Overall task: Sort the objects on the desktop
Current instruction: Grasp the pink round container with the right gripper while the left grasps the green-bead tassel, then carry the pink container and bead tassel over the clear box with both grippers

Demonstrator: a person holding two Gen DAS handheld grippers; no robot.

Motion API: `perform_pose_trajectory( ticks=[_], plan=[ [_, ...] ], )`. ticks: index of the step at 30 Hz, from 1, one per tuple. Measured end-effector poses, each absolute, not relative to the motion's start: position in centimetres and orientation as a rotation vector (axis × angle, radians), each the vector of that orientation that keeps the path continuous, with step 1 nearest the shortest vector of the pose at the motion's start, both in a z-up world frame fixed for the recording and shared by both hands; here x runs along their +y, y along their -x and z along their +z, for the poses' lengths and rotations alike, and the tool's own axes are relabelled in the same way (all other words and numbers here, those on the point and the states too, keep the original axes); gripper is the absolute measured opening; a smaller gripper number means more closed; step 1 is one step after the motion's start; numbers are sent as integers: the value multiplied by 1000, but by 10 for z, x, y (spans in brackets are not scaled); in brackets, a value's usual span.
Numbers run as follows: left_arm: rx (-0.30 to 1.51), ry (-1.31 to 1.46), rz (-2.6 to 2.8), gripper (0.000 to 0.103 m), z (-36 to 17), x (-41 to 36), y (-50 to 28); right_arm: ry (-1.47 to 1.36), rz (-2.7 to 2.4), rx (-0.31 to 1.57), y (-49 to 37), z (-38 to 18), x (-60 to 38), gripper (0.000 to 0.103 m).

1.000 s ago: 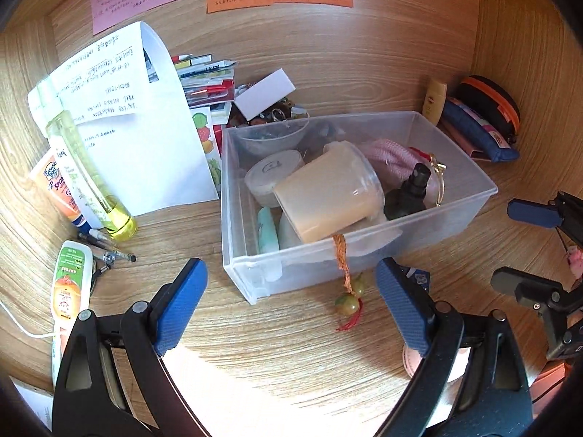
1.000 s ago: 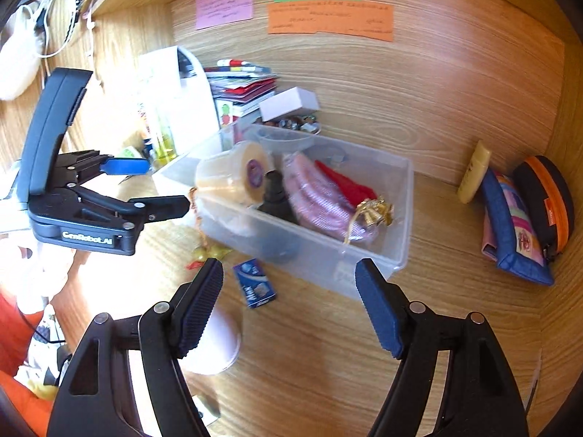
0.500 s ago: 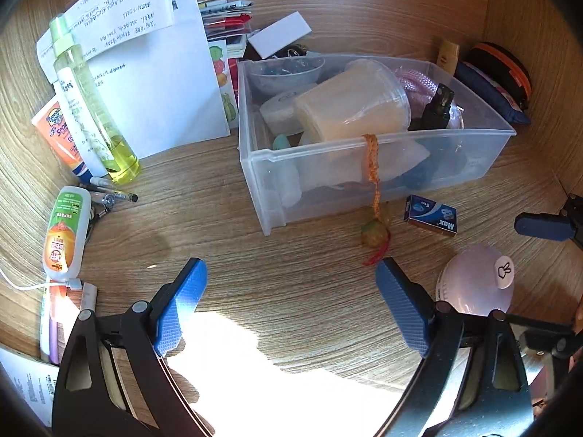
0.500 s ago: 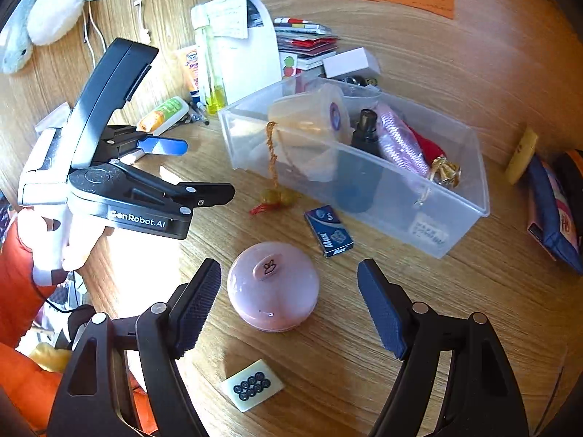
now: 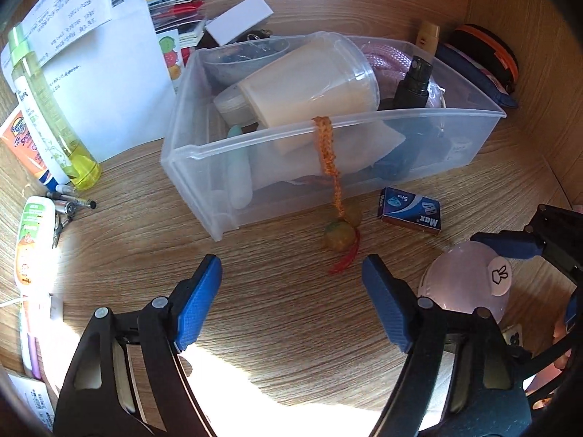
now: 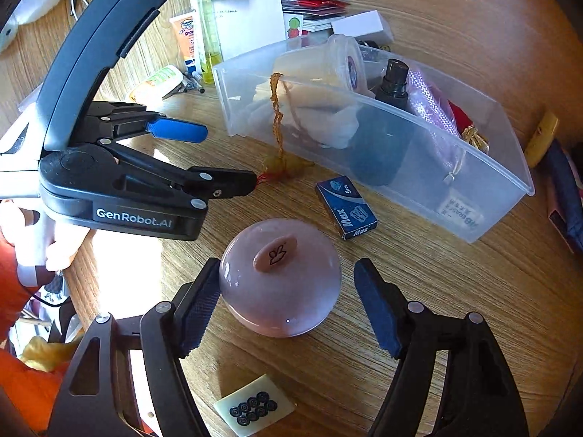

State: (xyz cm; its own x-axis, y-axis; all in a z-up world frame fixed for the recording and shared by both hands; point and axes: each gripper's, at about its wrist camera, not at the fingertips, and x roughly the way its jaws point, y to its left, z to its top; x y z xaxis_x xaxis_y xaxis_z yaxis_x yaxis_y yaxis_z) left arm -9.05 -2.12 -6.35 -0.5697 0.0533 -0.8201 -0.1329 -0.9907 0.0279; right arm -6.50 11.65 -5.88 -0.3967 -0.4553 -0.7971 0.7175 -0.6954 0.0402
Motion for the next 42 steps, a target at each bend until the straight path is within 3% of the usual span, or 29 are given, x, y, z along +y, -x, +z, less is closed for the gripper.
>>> perform_pose_trajectory(
  ticks=[3,7,11,20,42],
  plan=[
    [156,1393,2704,79,-65,-15,98,-1064,-2121,408,64,-58,117,60],
    [147,1406,2676,65,-68,-10,105,-1047,-2139,423,62,-58,121,60],
    [159,1401,2671,60,-69,-6,108,-1046,-2163,398,64,-54,134,60],
    [147,1352,2636,25,-69,1,110,-1028,-2254,306,69,-36,167,60],
    [17,1171,2774,25,-11,-39,86,-909,-2382,209,90,8,187,60]
  ],
)
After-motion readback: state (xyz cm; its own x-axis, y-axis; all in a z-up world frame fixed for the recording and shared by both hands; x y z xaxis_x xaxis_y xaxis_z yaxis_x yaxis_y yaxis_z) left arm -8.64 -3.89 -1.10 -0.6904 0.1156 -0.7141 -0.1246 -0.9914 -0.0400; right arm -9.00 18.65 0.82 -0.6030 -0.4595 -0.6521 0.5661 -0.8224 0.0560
